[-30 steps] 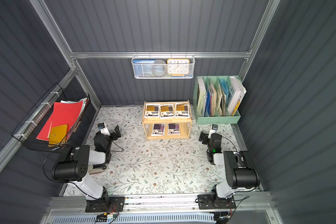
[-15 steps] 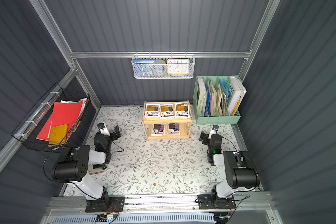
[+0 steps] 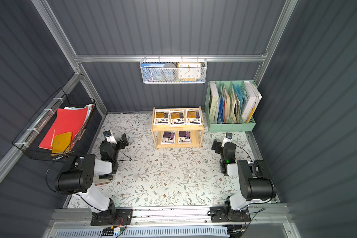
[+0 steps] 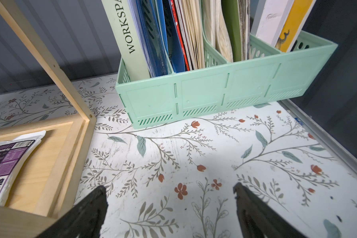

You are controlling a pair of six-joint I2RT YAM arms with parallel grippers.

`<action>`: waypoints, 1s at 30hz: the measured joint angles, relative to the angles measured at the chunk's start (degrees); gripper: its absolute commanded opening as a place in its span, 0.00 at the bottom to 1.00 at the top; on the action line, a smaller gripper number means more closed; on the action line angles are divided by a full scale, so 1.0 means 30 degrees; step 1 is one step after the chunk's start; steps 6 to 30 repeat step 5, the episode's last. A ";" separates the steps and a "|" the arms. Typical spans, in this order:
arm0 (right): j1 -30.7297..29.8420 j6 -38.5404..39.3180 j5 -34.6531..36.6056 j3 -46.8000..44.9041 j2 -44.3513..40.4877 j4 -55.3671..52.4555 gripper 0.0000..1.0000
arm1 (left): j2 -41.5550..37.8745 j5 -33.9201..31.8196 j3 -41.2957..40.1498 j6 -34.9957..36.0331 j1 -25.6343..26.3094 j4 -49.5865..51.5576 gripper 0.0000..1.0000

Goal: Place the bagged coffee beans on the shelf by color
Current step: Reset both arms

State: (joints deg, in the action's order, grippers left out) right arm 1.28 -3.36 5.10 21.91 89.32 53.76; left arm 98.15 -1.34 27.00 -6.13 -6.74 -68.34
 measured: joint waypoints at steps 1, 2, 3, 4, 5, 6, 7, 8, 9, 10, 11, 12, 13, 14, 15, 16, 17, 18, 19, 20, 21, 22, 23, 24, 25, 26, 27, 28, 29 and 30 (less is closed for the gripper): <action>-0.0007 0.0000 -0.0022 0.0007 0.0015 -0.0036 0.99 | 0.0000 0.0000 0.0000 0.0000 0.0000 0.0000 1.00; -0.0007 0.0000 -0.0058 0.0015 0.0036 -0.0073 0.99 | 0.0000 0.0000 0.0000 0.0000 0.0000 0.0000 1.00; -0.0015 0.0000 -0.0066 0.0015 0.0066 -0.0087 0.99 | 0.0000 -0.0007 0.0000 0.0000 0.0000 0.0000 1.00; -0.0007 0.0000 -0.0073 0.0015 0.0080 -0.0109 0.99 | 0.0000 -0.0015 0.0000 0.0000 0.0000 0.0000 1.00; -0.0015 -0.0007 -0.0073 0.0015 0.0080 -0.0109 0.99 | 0.0000 -0.0044 0.0000 0.0000 0.0000 0.0000 1.00; -0.0015 -0.0007 -0.0073 0.0015 0.0080 -0.0109 0.99 | 0.0000 -0.0044 0.0000 0.0000 0.0000 0.0000 1.00; -0.0015 -0.0007 -0.0073 0.0015 0.0080 -0.0109 0.99 | 0.0000 -0.0044 0.0000 0.0000 0.0000 0.0000 1.00; -0.0015 -0.0007 -0.0073 0.0015 0.0080 -0.0109 0.99 | 0.0000 -0.0044 0.0000 0.0000 0.0000 0.0000 1.00; -0.0015 -0.0007 -0.0073 0.0015 0.0080 -0.0109 0.99 | 0.0000 -0.0044 0.0000 0.0000 0.0000 0.0000 1.00; -0.0015 -0.0007 -0.0073 0.0015 0.0080 -0.0109 0.99 | 0.0000 -0.0044 0.0000 0.0000 0.0000 0.0000 1.00; -0.0015 -0.0007 -0.0073 0.0015 0.0080 -0.0109 0.99 | 0.0000 -0.0044 0.0000 0.0000 0.0000 0.0000 1.00; -0.0015 -0.0007 -0.0073 0.0015 0.0080 -0.0109 0.99 | 0.0000 -0.0044 0.0000 0.0000 0.0000 0.0000 1.00; -0.0015 -0.0007 -0.0073 0.0015 0.0080 -0.0109 0.99 | 0.0000 -0.0044 0.0000 0.0000 0.0000 0.0000 1.00; -0.0015 -0.0007 -0.0073 0.0015 0.0080 -0.0109 0.99 | 0.0000 -0.0044 0.0000 0.0000 0.0000 0.0000 1.00; -0.0015 -0.0007 -0.0073 0.0015 0.0080 -0.0109 0.99 | 0.0000 -0.0044 0.0000 0.0000 0.0000 0.0000 1.00; -0.0015 -0.0007 -0.0073 0.0015 0.0080 -0.0109 0.99 | 0.0000 -0.0044 0.0000 0.0000 0.0000 0.0000 1.00; -0.0015 -0.0007 -0.0073 0.0015 0.0080 -0.0109 0.99 | 0.0000 -0.0044 0.0000 0.0000 0.0000 0.0000 1.00; -0.0015 -0.0007 -0.0073 0.0015 0.0080 -0.0109 0.99 | 0.0000 -0.0044 0.0000 0.0000 0.0000 0.0000 1.00; -0.0015 -0.0007 -0.0073 0.0015 0.0080 -0.0109 0.99 | 0.0000 -0.0044 0.0000 0.0000 0.0000 0.0000 1.00; -0.0015 -0.0007 -0.0073 0.0015 0.0080 -0.0109 0.99 | 0.0000 -0.0044 0.0000 0.0000 0.0000 0.0000 1.00; -0.0015 -0.0007 -0.0073 0.0015 0.0080 -0.0109 0.99 | 0.0000 -0.0044 0.0000 0.0000 0.0000 0.0000 1.00; -0.0015 -0.0007 -0.0073 0.0015 0.0080 -0.0109 0.99 | 0.0000 -0.0044 0.0000 0.0000 0.0000 0.0000 1.00; -0.0015 -0.0007 -0.0073 0.0015 0.0080 -0.0109 0.99 | 0.0000 -0.0044 0.0000 0.0000 0.0000 0.0000 1.00; -0.0015 -0.0007 -0.0073 0.0015 0.0080 -0.0109 0.99 | 0.0000 -0.0044 0.0000 0.0000 0.0000 0.0000 1.00; -0.0015 -0.0007 -0.0073 0.0015 0.0080 -0.0109 0.99 | 0.0000 -0.0044 0.0000 0.0000 0.0000 0.0000 1.00; -0.0015 -0.0007 -0.0073 0.0015 0.0080 -0.0109 0.99 | 0.0000 -0.0044 0.0000 0.0000 0.0000 0.0000 1.00; -0.0015 -0.0007 -0.0073 0.0015 0.0080 -0.0109 0.99 | 0.0000 -0.0044 0.0000 0.0000 0.0000 0.0000 1.00; -0.0015 -0.0007 -0.0073 0.0015 0.0080 -0.0109 0.99 | 0.0000 -0.0044 0.0000 0.0000 0.0000 0.0000 1.00; -0.0015 -0.0007 -0.0073 0.0015 0.0080 -0.0109 0.99 | 0.0000 -0.0044 0.0000 0.0000 0.0000 0.0000 1.00; -0.0015 -0.0007 -0.0073 0.0015 0.0080 -0.0109 0.99 | 0.0000 -0.0044 0.0000 0.0000 0.0000 0.0000 1.00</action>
